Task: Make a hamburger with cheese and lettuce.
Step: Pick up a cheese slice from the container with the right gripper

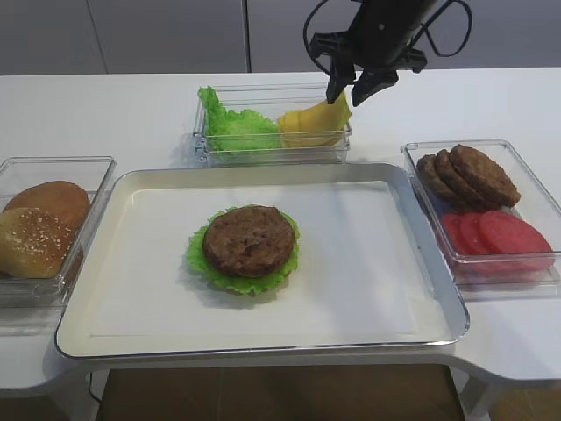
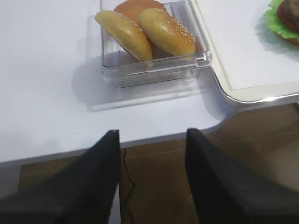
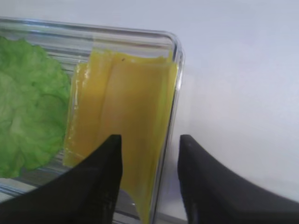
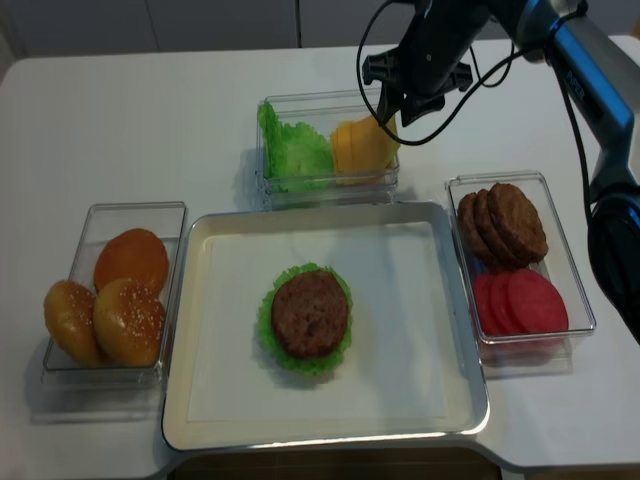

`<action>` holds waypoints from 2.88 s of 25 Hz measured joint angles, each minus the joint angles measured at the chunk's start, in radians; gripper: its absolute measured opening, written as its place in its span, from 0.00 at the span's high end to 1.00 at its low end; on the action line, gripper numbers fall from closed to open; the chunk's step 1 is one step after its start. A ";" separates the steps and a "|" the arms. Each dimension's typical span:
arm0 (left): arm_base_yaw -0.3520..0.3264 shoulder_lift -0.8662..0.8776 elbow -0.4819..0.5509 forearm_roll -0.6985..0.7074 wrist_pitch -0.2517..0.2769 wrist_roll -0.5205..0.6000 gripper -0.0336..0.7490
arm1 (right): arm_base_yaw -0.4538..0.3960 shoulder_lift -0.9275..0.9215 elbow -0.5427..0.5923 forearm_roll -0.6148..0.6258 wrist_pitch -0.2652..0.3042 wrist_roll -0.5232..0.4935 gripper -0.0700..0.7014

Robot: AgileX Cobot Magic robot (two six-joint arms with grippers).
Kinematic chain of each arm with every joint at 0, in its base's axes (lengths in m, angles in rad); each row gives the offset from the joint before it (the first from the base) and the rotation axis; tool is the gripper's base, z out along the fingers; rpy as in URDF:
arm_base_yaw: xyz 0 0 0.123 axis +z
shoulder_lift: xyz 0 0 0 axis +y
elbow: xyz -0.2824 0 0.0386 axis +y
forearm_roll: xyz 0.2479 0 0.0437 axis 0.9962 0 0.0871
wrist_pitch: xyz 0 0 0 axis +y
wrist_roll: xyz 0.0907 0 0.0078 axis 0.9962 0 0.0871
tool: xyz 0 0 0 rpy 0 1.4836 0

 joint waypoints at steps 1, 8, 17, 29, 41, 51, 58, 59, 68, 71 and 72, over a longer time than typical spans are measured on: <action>0.000 0.000 0.000 0.000 0.000 0.000 0.52 | 0.000 0.002 0.000 0.000 -0.002 0.000 0.50; 0.000 0.000 0.000 0.000 0.000 0.000 0.52 | 0.000 0.003 0.000 0.000 -0.016 -0.002 0.50; 0.000 0.000 0.000 0.000 0.000 0.000 0.52 | 0.000 0.003 0.000 0.000 -0.020 -0.024 0.50; 0.000 0.000 0.000 0.000 0.000 0.000 0.52 | 0.000 0.003 0.000 -0.006 -0.020 -0.029 0.52; 0.000 0.000 0.000 0.000 0.000 0.000 0.52 | 0.000 0.003 0.000 -0.017 -0.020 -0.029 0.63; 0.000 0.000 0.000 0.000 0.000 0.000 0.52 | 0.000 0.010 0.000 -0.023 -0.023 -0.029 0.63; 0.000 0.000 0.000 0.000 0.000 0.000 0.52 | 0.000 0.021 0.000 -0.021 -0.023 -0.029 0.63; 0.000 0.000 0.000 0.000 0.000 0.000 0.52 | 0.000 0.021 0.000 -0.020 -0.023 -0.029 0.63; 0.000 0.000 0.000 0.000 0.000 0.000 0.52 | 0.000 0.021 0.000 -0.013 -0.025 -0.029 0.73; 0.000 0.000 0.000 0.000 0.000 0.000 0.52 | 0.000 0.021 0.000 -0.011 -0.025 -0.029 0.76; 0.000 0.000 0.000 0.000 0.000 0.000 0.52 | 0.000 0.021 0.000 -0.009 -0.025 -0.029 0.77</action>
